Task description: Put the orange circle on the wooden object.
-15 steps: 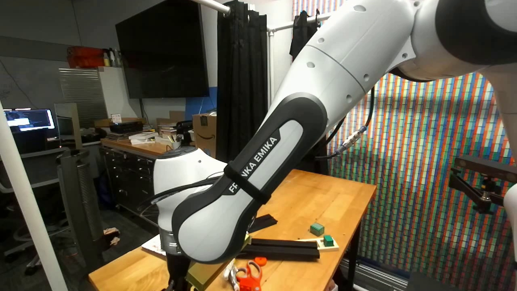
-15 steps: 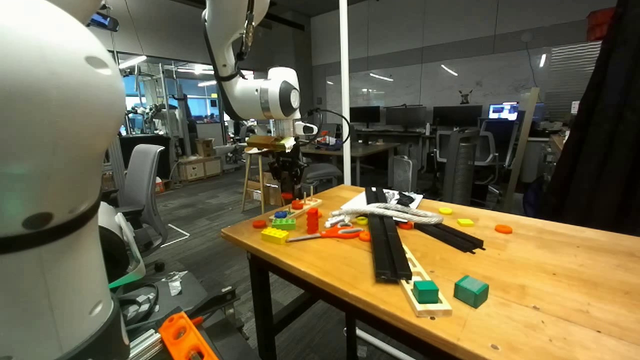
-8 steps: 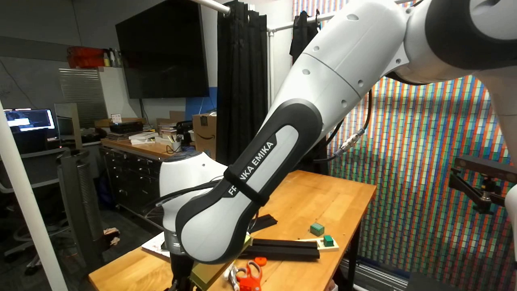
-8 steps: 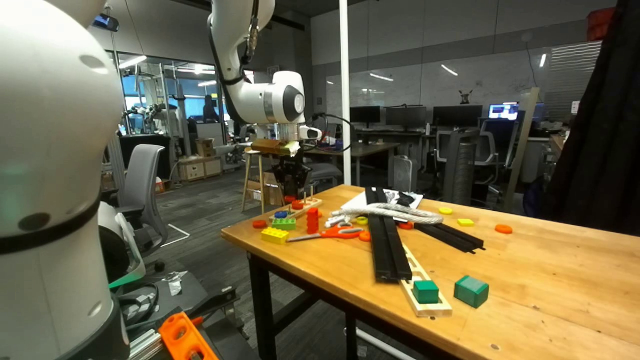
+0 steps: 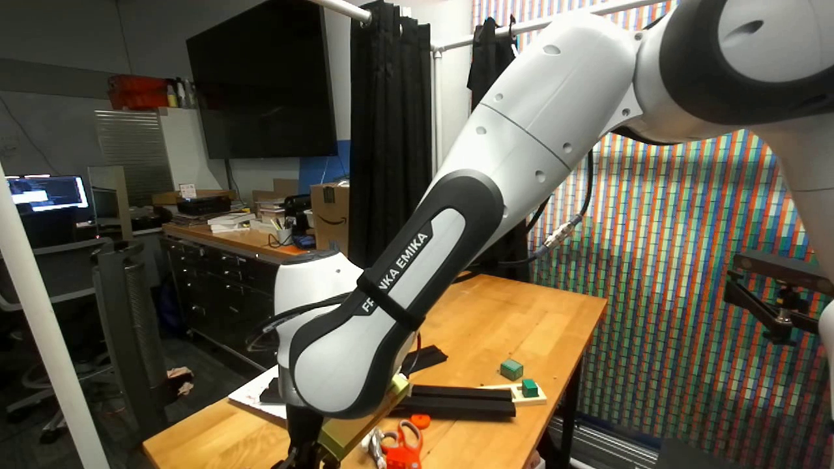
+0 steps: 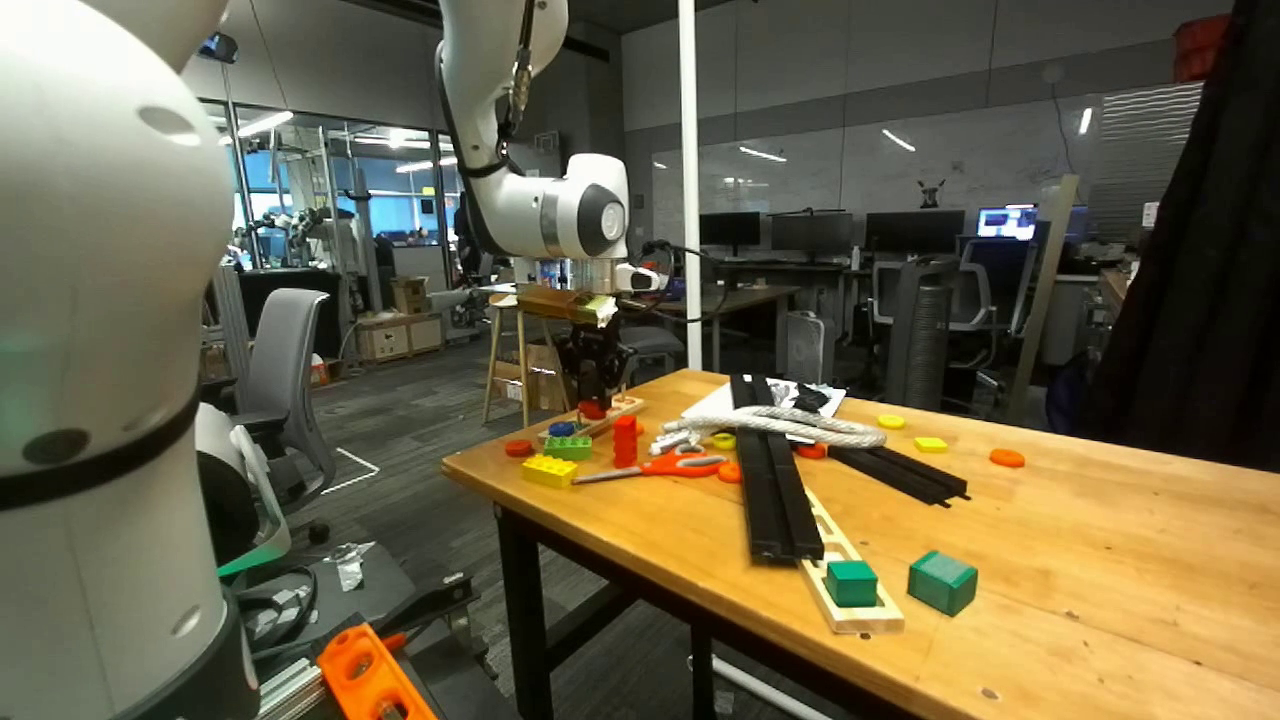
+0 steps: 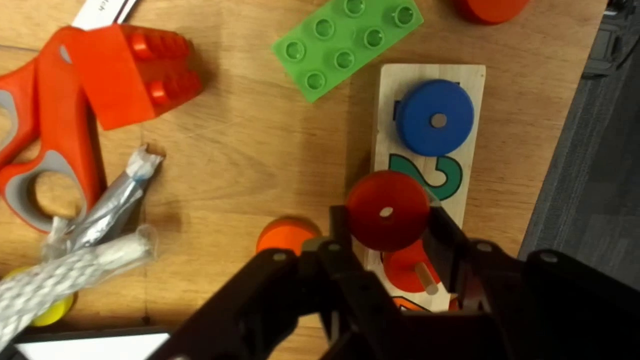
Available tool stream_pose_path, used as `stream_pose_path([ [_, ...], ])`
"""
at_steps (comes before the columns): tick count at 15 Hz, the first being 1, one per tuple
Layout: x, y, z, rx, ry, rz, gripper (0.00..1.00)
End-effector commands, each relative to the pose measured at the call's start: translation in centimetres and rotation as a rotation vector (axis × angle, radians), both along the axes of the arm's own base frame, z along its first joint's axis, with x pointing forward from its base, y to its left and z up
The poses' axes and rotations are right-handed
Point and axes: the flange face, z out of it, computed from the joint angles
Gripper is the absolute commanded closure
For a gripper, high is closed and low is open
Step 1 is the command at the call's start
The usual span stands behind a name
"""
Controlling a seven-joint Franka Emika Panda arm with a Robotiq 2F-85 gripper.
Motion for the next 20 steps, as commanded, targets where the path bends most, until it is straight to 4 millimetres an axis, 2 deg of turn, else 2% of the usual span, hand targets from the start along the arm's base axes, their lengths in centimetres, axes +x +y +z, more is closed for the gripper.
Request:
stream_pose_path([
  [1,1.1,0.3,0.1,0.047,-0.002,0.014,0.82],
  [12,1.3,1.9,-0.2,0.073,0.007,0.033,0.82],
  [20,0.9,2.2,-0.6,0.058,0.02,0.024,0.82],
])
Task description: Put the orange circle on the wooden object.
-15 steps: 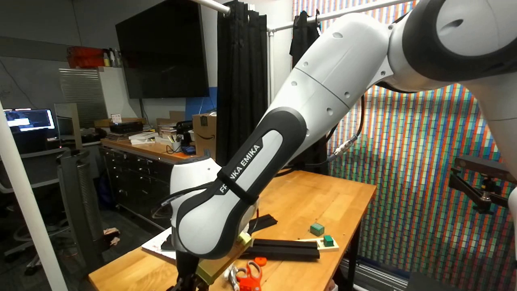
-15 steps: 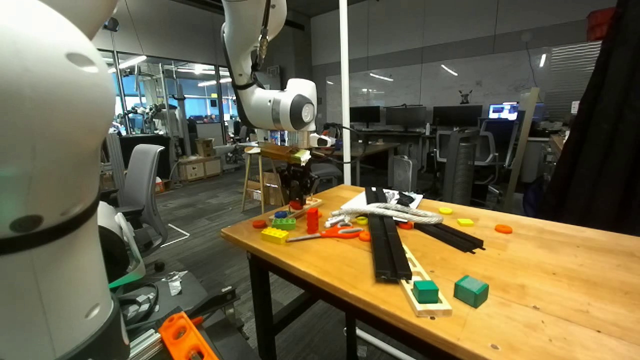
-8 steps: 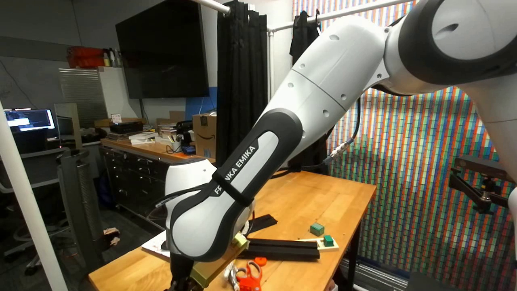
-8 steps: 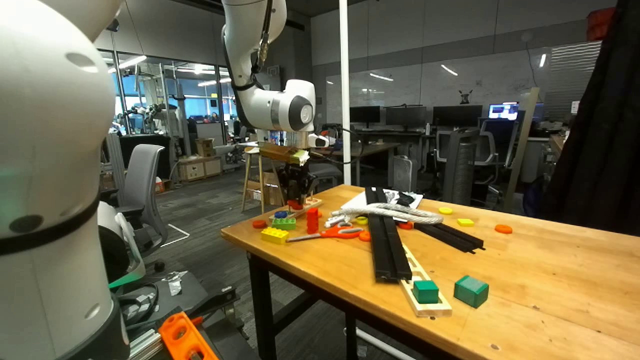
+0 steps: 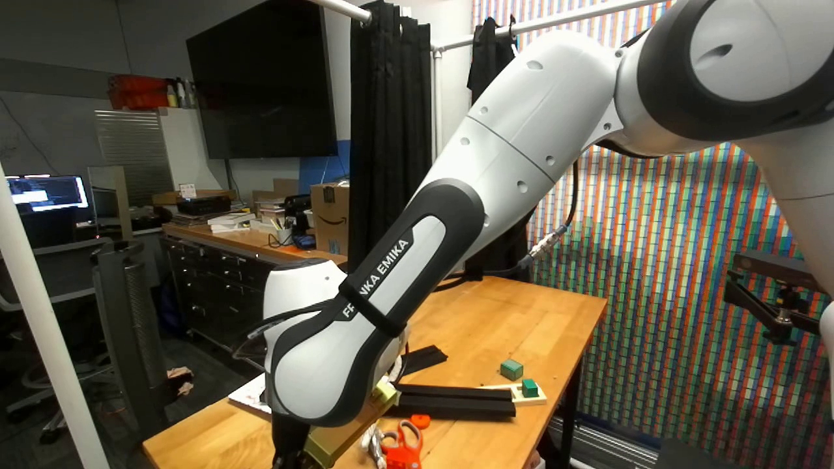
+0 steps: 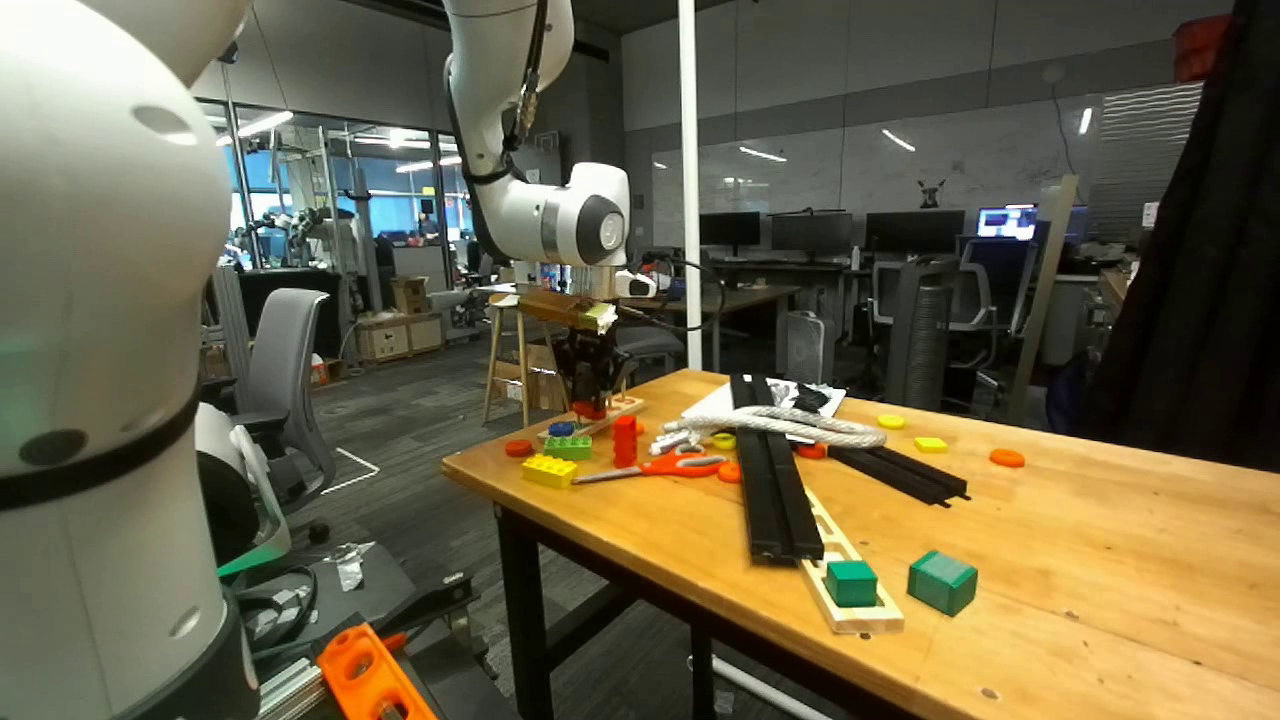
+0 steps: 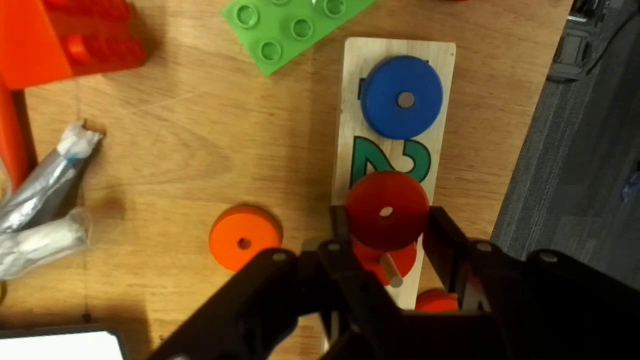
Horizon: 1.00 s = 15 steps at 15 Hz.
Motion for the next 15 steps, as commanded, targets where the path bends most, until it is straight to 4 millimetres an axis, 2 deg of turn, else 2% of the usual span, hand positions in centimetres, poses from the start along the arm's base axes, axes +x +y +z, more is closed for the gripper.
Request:
stream_pose_path([
  [1,0.19,0.64,0.23,0.015,0.008,-0.007,0.82],
  [15,-0.46,1.17,-0.1,0.012,0.042,-0.011,0.82],
])
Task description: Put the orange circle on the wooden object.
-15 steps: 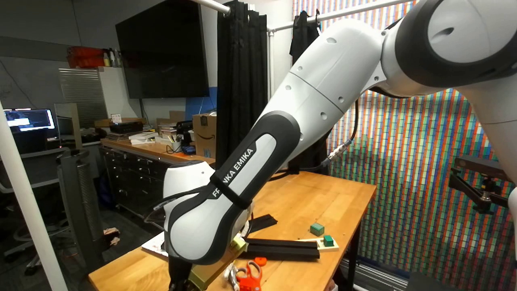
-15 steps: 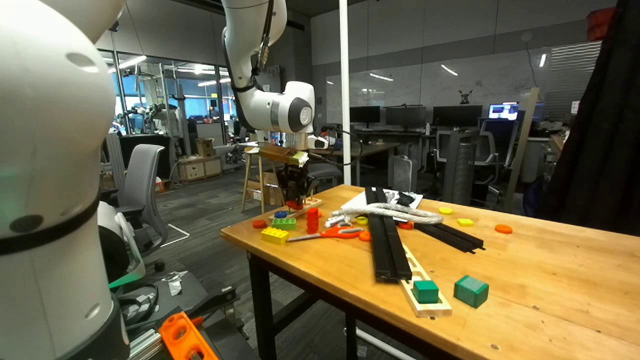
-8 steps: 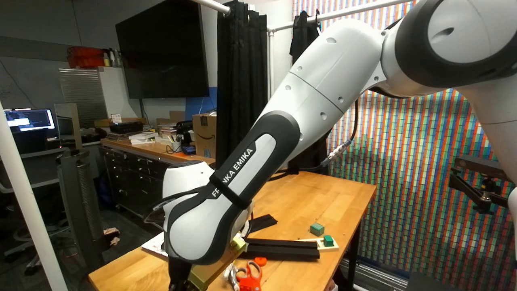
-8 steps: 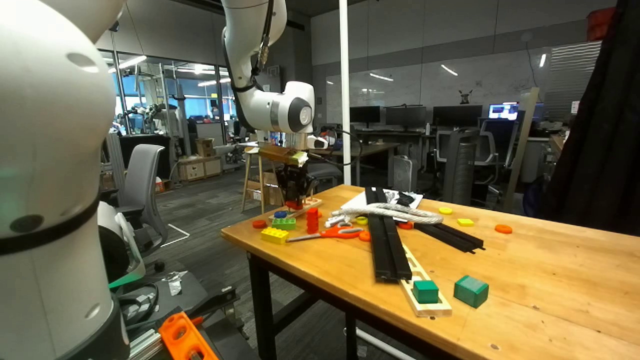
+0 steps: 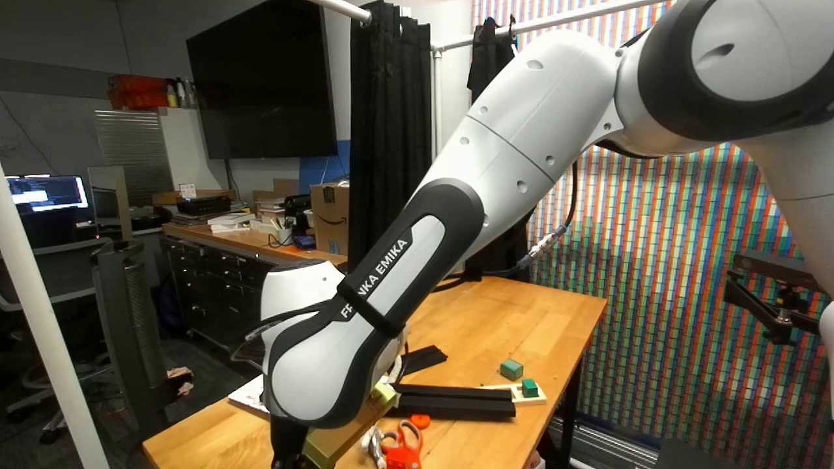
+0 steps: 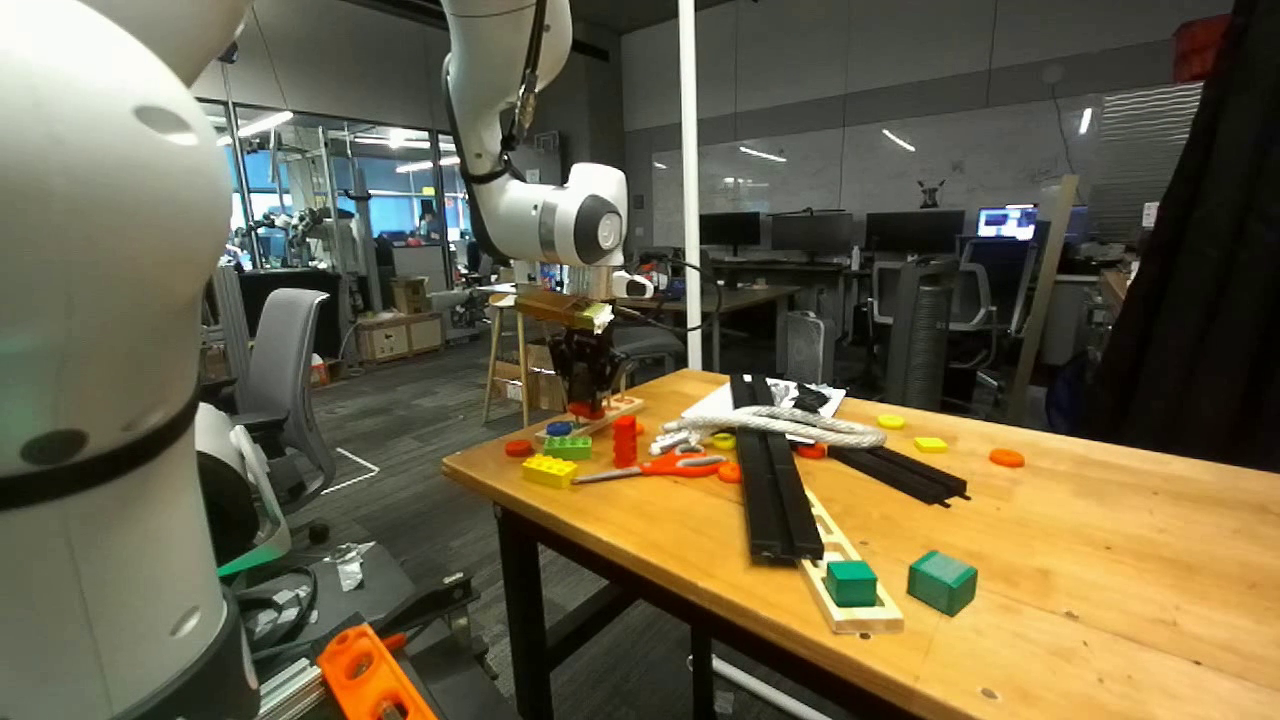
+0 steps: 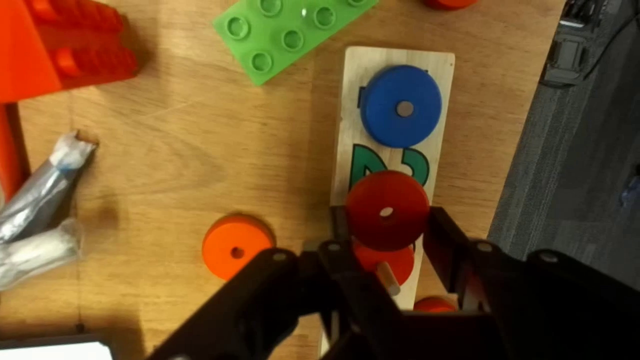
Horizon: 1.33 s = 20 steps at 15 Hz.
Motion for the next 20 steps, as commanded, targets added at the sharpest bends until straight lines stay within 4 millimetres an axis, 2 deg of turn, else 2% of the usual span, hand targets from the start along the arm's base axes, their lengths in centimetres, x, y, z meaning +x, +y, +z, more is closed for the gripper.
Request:
stream_pose_path([
  [1,-0.3,1.0,-0.1,0.014,0.029,-0.008,0.82],
  [20,0.7,1.1,-2.2,-0.041,0.081,-0.067,0.82],
])
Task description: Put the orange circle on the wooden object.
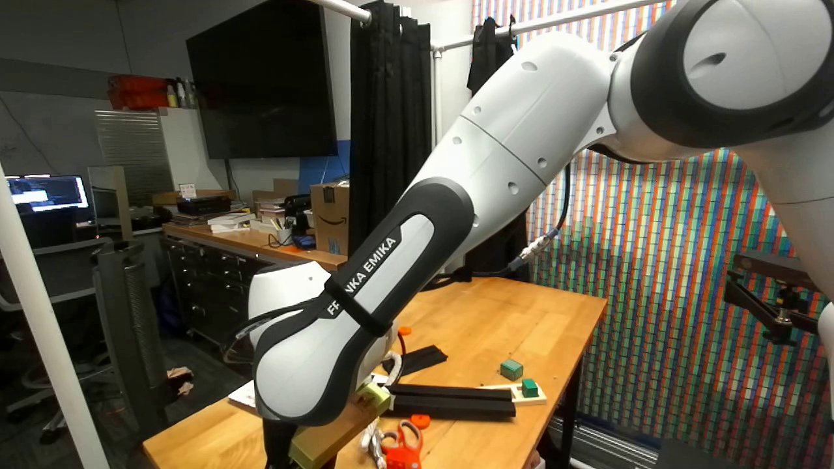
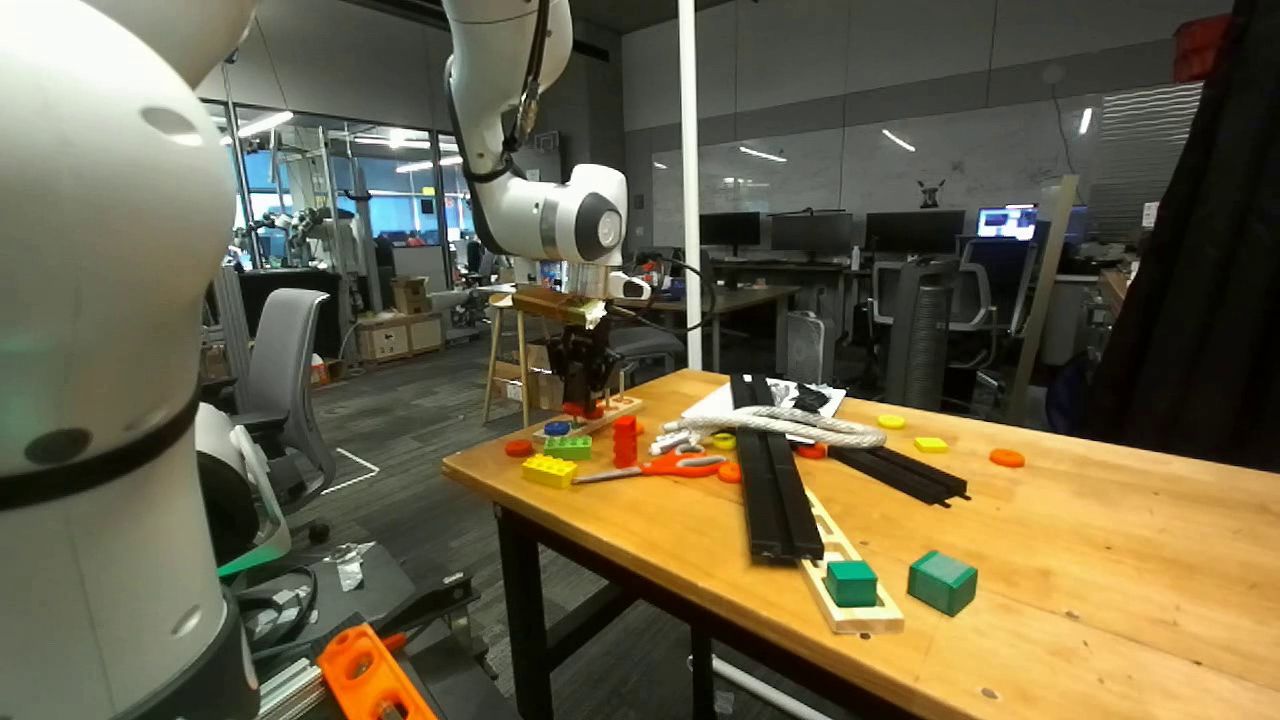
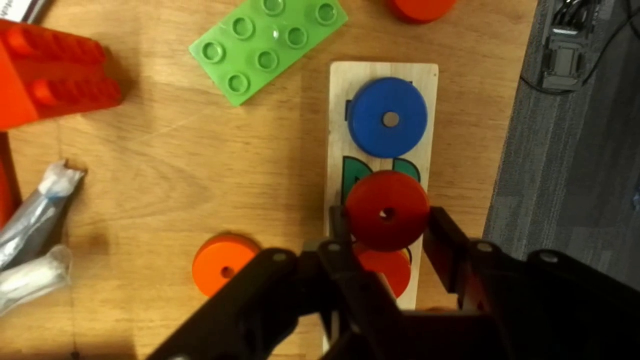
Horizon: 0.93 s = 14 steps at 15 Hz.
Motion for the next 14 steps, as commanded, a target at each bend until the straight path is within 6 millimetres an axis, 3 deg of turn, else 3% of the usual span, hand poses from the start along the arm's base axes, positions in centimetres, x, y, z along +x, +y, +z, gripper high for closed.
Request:
stream_pose_path([
  [1,0.4,0.27,-2.06,-0.017,0.029,-0.017,0.82],
  [14,0.29,0.04,-2.94,-0.108,-0.013,-0.112,0.83],
])
